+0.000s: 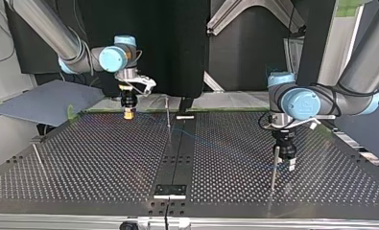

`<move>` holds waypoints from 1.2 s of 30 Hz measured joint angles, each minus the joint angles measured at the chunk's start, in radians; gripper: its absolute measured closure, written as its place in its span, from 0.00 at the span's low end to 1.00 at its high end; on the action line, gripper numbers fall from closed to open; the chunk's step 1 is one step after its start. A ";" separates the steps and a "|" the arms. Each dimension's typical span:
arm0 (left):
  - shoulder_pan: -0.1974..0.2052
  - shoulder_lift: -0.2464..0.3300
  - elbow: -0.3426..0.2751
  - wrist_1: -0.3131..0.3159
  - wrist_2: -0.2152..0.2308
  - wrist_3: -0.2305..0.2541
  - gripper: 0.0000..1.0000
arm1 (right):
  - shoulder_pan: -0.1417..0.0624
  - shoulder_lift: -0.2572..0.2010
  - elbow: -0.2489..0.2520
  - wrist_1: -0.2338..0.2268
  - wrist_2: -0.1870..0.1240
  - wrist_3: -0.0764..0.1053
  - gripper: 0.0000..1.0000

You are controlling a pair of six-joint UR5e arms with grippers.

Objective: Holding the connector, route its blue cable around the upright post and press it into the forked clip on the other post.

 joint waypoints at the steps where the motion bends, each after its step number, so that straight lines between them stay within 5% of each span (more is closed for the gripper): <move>1: 0.000 0.000 0.000 0.000 0.000 0.000 0.01 | -0.008 0.006 0.010 -0.010 -0.001 -0.001 1.00; 25: -0.002 0.000 0.000 0.001 -0.001 0.006 0.01 | -0.023 0.207 0.218 -0.218 0.004 0.012 1.00; 36: -0.003 0.000 0.000 -0.001 -0.001 0.011 0.01 | -0.049 0.231 0.307 -0.307 0.009 0.010 1.00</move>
